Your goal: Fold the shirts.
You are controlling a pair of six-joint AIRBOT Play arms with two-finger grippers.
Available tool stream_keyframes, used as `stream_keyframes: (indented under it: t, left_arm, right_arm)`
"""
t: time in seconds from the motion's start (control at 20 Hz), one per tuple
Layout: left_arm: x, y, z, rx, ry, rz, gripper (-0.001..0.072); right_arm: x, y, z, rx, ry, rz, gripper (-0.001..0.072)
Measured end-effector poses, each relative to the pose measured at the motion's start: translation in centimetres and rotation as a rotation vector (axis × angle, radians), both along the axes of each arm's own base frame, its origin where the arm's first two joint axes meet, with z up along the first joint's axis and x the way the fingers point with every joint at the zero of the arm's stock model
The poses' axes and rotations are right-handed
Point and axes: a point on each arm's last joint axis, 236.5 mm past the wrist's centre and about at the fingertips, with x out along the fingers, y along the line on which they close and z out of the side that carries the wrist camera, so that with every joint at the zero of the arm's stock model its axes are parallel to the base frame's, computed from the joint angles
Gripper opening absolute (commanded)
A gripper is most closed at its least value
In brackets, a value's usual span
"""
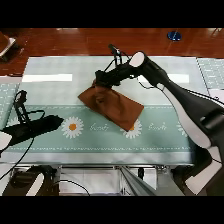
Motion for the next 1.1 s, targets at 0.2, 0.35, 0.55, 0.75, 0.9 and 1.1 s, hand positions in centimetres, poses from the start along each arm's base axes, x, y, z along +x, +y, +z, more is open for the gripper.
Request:
stream_keyframes:
  t: [0.2, 0.35, 0.55, 0.75, 0.9, 1.1]
  left_arm:
    - [1.0, 0.0, 0.0, -0.029, -0.029, 0.038, 0.0017]
    - [1.3, -0.2, -0.2, -0.051, -0.026, 0.052, 0.0017]
    - [1.6, -0.3, -0.2, -0.065, -0.026, 0.062, 0.0016]
    - [1.7, -0.4, -0.2, -0.07, -0.027, 0.064, 0.0016]
    - [1.7, -0.4, -0.1, -0.071, -0.028, 0.066, 0.0017]
    - [1.7, -0.4, -0.2, -0.071, -0.028, 0.066, 0.0017]
  right_arm:
    - [0.4, 0.8, 0.3, 0.061, 0.031, 0.025, 0.0412]
    - [1.6, -3.0, 3.4, 0.074, 0.019, 0.026, 0.0412]
    - [0.3, -13.7, 8.0, -0.138, -0.079, 0.036, 0.0412]
    - [-5.2, -25.6, 8.5, -0.457, -0.14, -0.182, 0.0411]
    - [-10.9, -30.5, 4.2, -0.492, -0.102, -0.464, 0.0411]
    - [-15.6, -29.8, -3.3, -0.298, 0.057, -0.688, 0.0411]
